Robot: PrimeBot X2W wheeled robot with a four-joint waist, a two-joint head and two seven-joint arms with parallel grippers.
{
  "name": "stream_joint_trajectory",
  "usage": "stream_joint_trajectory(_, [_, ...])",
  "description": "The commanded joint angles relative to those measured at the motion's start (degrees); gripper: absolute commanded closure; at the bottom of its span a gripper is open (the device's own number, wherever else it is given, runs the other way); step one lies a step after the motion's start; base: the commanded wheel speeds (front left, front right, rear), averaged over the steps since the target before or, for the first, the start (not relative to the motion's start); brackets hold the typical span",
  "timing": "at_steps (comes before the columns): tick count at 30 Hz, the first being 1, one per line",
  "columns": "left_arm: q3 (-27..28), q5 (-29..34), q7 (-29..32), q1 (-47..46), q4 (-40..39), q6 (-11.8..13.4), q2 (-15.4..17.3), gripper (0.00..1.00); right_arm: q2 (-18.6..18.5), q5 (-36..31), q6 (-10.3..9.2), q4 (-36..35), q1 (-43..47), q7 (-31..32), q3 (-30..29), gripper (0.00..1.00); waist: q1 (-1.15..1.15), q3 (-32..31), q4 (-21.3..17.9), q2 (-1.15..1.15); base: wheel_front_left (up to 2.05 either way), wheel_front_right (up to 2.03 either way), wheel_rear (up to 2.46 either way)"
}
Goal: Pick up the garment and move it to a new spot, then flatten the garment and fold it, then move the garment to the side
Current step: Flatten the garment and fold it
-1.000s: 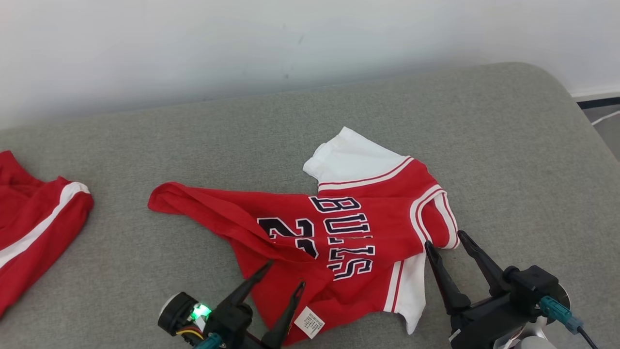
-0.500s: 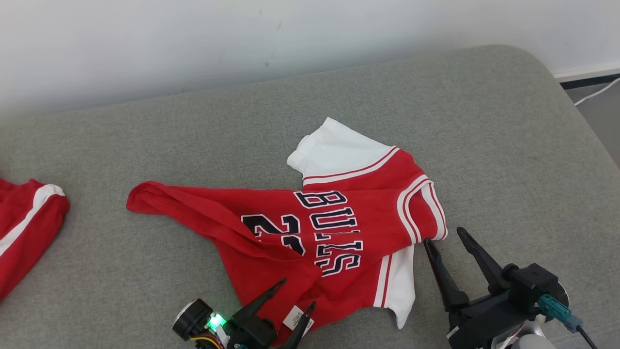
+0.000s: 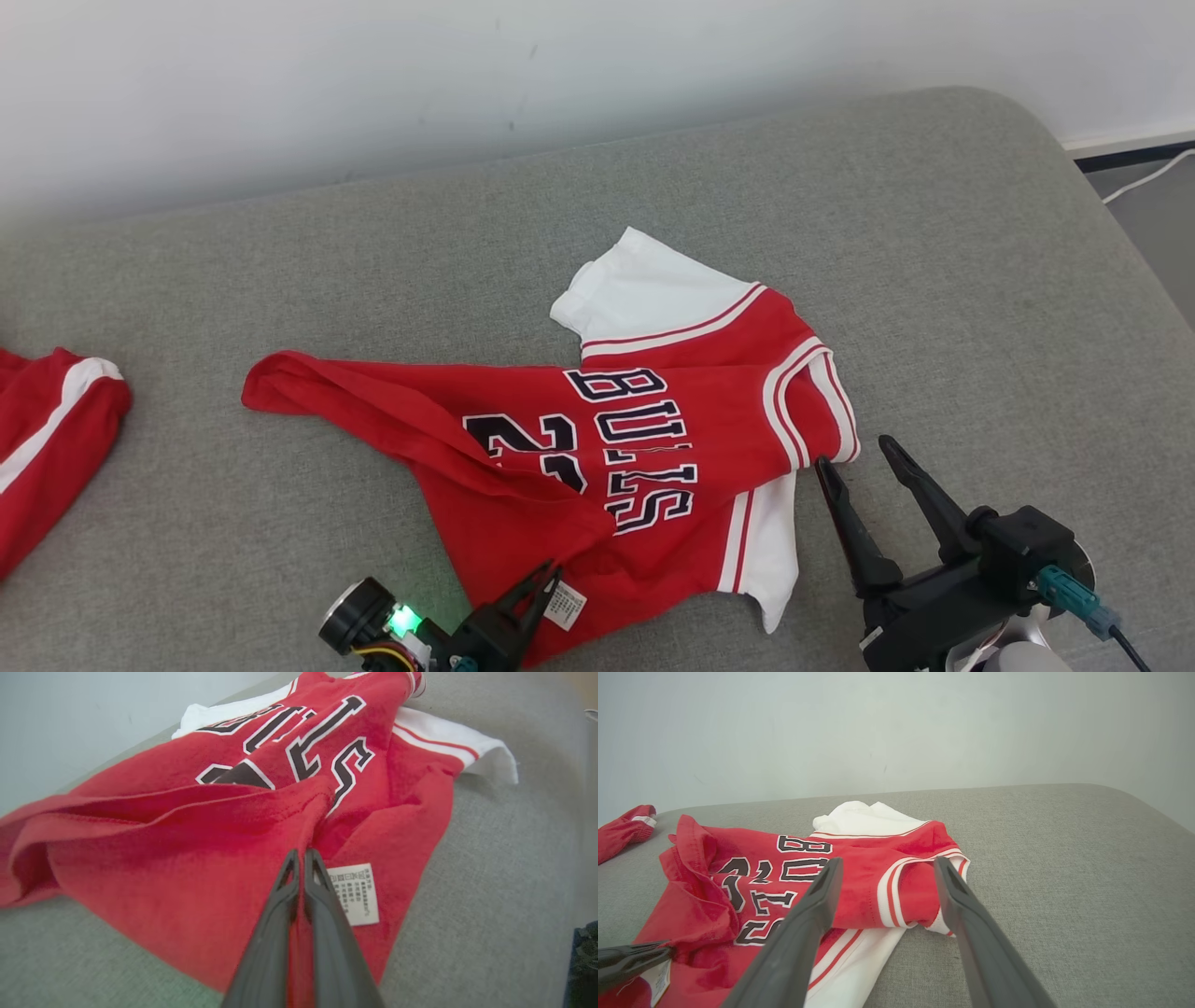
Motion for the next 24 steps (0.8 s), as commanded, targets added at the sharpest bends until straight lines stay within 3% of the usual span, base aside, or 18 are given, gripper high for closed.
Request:
stream_joint_trajectory(1, [-0.04,-0.66,-0.16,-0.6,0.22,0.46,0.14,1.0,0.16,-0.26,-0.02,-0.21,0.05,-0.15,-0.03,0.0,0.0,-0.08,0.2,0.0,0.0,0.0,0.0])
stream_joint_trajectory(9, [2.29,-4.47,-0.16,1.53,-5.5,1.01,-0.35,1.0,0.15,-0.03,-0.02,0.07,0.76,-0.14,-0.2,0.0,0.0,-0.7,1.93,0.0,0.0,0.0,0.0])
stream_joint_trajectory(24, [13.05,-10.72,-0.16,13.39,-16.99,4.59,-1.5,1.0,-0.97,1.0,-0.02,0.86,1.42,-0.15,0.64,0.0,0.0,-3.3,9.22,0.0,0.0,0.0,0.0])
